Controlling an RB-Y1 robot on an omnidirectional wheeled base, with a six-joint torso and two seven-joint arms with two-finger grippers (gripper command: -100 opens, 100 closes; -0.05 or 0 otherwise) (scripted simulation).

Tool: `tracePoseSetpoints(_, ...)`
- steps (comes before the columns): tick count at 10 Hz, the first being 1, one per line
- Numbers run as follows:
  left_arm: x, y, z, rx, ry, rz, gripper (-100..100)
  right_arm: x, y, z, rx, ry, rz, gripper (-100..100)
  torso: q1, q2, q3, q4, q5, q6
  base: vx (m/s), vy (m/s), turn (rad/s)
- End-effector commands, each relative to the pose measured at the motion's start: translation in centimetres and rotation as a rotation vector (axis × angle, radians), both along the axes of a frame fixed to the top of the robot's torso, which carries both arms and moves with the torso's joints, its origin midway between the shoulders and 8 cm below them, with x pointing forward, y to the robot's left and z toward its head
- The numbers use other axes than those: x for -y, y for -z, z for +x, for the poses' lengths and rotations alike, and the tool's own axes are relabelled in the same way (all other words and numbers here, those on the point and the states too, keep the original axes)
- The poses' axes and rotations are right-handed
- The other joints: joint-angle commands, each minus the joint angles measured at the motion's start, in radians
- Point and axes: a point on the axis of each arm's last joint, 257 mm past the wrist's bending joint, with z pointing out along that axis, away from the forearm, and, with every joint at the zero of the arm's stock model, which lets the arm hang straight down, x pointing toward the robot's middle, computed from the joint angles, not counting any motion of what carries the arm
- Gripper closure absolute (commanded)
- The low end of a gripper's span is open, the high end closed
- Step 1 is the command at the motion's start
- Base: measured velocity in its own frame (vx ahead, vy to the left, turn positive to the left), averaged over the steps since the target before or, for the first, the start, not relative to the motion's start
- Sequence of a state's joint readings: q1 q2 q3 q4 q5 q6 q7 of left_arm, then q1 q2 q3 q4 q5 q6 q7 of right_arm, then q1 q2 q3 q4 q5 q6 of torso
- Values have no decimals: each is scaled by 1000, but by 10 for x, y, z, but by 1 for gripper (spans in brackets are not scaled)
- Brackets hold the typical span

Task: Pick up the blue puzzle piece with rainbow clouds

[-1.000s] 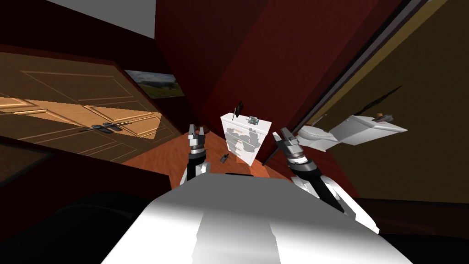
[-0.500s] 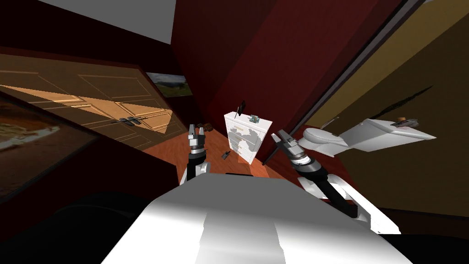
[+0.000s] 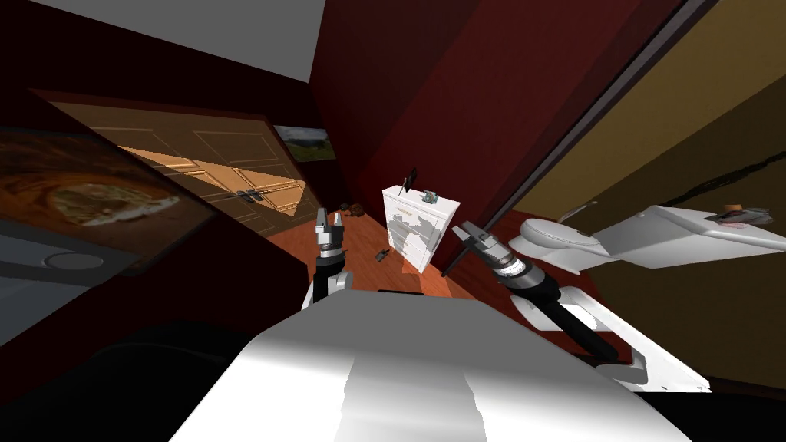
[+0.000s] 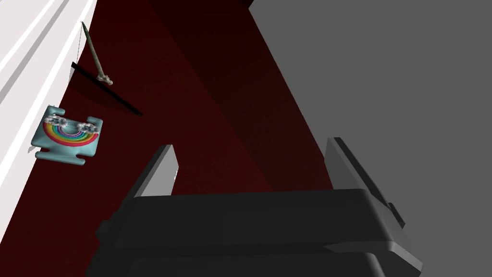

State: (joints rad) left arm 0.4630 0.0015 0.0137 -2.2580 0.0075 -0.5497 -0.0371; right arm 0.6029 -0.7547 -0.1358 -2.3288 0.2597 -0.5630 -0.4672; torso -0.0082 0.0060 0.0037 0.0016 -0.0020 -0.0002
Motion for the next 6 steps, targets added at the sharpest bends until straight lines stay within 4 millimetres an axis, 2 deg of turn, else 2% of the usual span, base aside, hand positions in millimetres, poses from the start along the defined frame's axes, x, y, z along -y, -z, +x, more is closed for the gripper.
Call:
tracePoseSetpoints(1,0,0,0,0,0,0,0,-3,4,-2,-26,-43,-30,-100,0,0,0,0,0,0,-125,-63,167)
tracePoseSetpoints(2,0,0,0,0,0,0,0,-5,6,-3,-30,-55,-49,-100,0,-1,0,0,0,1,-51,-40,-11)
tracePoseSetpoints(4,0,0,0,0,0,0,0,-8,11,-6,-54,-107,-110,-100,0,-3,-2,-1,0,0,-100,-64,229)
tracePoseSetpoints(5,0,0,0,0,0,0,0,-9,11,-6,-57,-113,-119,-100,0,-3,-2,-1,0,1,-42,-23,-3)
tracePoseSetpoints(6,0,0,0,0,0,0,0,-8,15,-8,-65,-146,-174,-100,2,-6,-3,-1,0,1,-89,-42,257)
